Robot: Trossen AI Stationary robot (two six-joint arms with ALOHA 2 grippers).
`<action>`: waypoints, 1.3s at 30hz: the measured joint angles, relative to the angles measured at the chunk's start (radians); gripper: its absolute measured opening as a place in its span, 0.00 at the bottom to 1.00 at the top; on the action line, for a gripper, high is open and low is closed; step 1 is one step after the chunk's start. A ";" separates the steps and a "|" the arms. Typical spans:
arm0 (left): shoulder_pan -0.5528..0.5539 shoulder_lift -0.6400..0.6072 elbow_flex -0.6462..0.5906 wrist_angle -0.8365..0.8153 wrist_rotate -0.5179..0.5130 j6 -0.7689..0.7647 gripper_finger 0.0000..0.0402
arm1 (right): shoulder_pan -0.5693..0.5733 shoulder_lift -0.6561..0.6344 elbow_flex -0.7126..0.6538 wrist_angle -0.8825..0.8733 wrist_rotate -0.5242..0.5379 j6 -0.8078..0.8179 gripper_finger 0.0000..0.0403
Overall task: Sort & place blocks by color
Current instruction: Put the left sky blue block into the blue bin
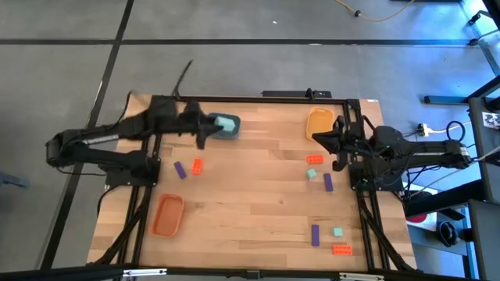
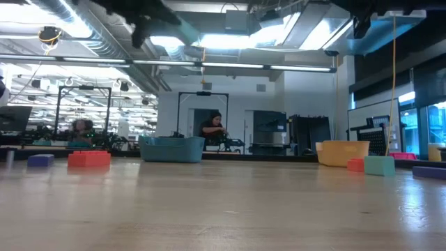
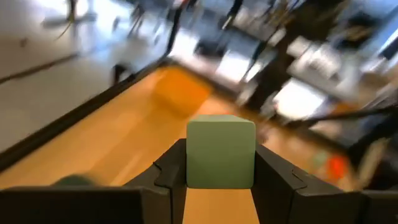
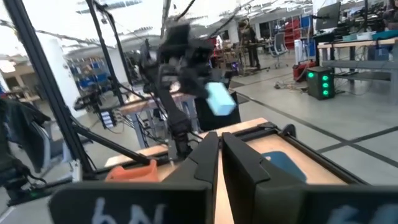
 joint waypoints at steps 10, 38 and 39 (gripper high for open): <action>0.231 0.502 0.387 -0.557 0.014 0.315 0.32 | 0.000 0.027 0.000 -0.017 0.003 -0.007 0.06; 0.239 0.798 0.348 -0.473 -0.269 -0.331 0.35 | 0.000 0.028 0.000 -0.014 0.004 -0.088 0.06; 0.237 0.798 0.340 -0.475 -0.271 -0.340 0.35 | 0.000 0.028 0.000 -0.014 0.004 -0.087 0.06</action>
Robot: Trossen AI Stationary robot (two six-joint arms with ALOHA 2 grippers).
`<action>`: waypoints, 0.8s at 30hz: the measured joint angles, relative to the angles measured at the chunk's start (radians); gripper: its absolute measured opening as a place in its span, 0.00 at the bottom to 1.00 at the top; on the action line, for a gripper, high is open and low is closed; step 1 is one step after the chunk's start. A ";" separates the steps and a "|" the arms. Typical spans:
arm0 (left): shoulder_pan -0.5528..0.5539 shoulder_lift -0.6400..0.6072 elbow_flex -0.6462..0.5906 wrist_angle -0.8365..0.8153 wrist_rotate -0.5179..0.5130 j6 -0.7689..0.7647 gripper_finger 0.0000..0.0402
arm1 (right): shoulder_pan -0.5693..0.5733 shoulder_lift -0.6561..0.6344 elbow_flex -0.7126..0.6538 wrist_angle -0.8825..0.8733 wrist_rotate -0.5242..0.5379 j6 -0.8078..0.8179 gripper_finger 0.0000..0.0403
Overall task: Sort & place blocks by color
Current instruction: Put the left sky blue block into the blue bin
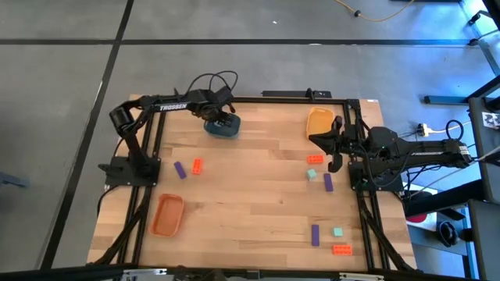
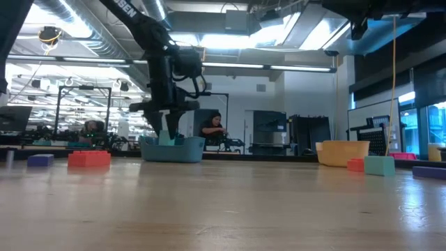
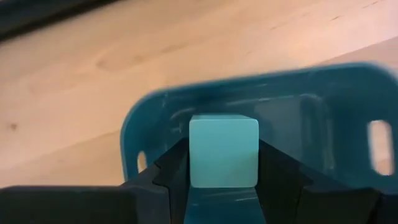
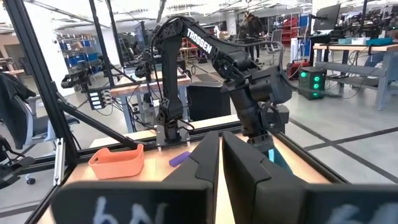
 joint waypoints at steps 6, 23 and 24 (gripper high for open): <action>-0.002 0.000 -0.012 0.010 -0.021 -0.002 0.35 | 0.000 0.000 0.000 0.000 0.000 0.002 0.06; -0.002 0.000 -0.012 0.011 -0.036 -0.002 0.39 | 0.000 0.000 0.000 0.000 0.000 0.002 0.06; -0.002 0.000 -0.012 0.011 -0.036 -0.002 0.40 | 0.000 0.000 0.000 0.000 0.000 0.002 0.06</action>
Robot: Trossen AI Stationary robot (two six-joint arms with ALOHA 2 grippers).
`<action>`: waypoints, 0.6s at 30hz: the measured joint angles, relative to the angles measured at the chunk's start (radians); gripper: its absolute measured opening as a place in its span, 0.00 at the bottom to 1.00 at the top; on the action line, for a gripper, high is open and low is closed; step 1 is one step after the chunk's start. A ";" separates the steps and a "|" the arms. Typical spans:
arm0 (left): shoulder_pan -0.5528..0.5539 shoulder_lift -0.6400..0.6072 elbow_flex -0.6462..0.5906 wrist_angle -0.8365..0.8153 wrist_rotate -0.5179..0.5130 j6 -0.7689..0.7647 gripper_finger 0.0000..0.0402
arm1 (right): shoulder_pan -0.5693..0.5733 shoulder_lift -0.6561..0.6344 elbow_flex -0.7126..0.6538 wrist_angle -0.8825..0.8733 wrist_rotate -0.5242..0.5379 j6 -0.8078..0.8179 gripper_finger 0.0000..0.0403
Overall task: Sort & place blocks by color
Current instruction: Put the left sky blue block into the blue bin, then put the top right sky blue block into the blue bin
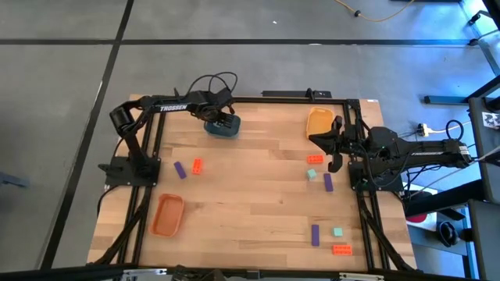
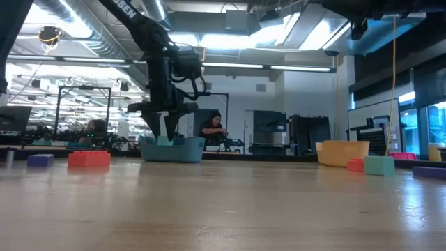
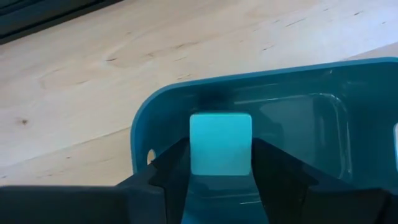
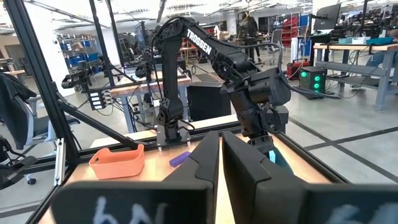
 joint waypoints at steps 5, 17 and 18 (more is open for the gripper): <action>0.000 0.000 0.000 0.001 0.002 -0.014 0.43 | 0.000 0.000 0.000 0.000 0.000 0.000 0.06; 0.040 -0.105 0.044 -0.008 0.070 0.079 0.48 | 0.000 -0.001 0.000 0.010 -0.008 0.053 0.06; 0.040 -0.132 0.049 0.001 0.069 0.093 0.48 | 0.000 -0.001 0.000 0.015 -0.008 0.061 0.06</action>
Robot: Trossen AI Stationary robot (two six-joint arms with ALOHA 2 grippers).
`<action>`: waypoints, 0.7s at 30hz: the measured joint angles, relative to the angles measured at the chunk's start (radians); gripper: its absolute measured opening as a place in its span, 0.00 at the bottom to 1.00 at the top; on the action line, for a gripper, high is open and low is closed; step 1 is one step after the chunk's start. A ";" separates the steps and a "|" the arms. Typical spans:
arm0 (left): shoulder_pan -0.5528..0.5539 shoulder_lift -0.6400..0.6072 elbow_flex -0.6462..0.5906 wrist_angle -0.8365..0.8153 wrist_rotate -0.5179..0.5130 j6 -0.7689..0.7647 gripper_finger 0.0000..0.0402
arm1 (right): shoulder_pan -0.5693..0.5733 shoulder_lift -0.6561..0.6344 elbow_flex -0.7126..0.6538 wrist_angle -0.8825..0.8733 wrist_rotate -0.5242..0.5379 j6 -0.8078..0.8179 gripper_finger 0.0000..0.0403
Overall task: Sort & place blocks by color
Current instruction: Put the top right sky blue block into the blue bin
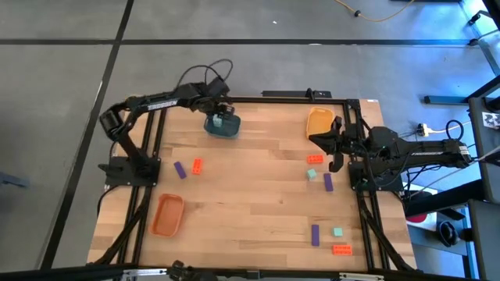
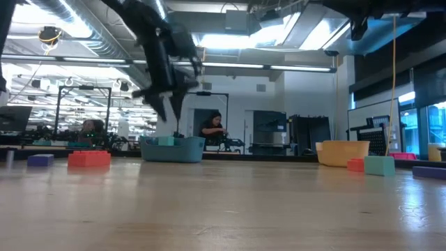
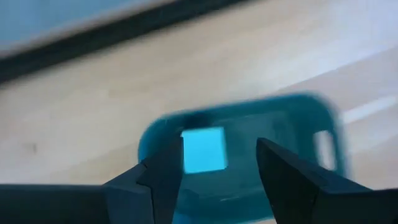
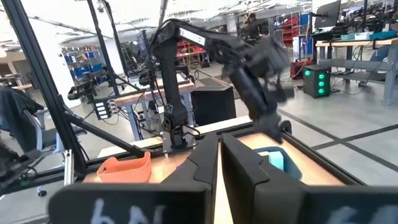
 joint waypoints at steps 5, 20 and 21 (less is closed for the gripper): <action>-0.025 -0.180 -0.002 0.039 0.013 0.108 0.48 | 0.000 0.000 0.000 0.028 0.000 0.054 0.06; -0.520 -0.792 -0.678 0.998 0.022 0.173 0.47 | 0.000 0.003 0.000 0.029 0.000 0.127 0.06; -0.539 -0.815 -0.720 1.071 0.017 0.173 0.47 | 0.000 0.003 0.000 0.029 0.000 0.128 0.06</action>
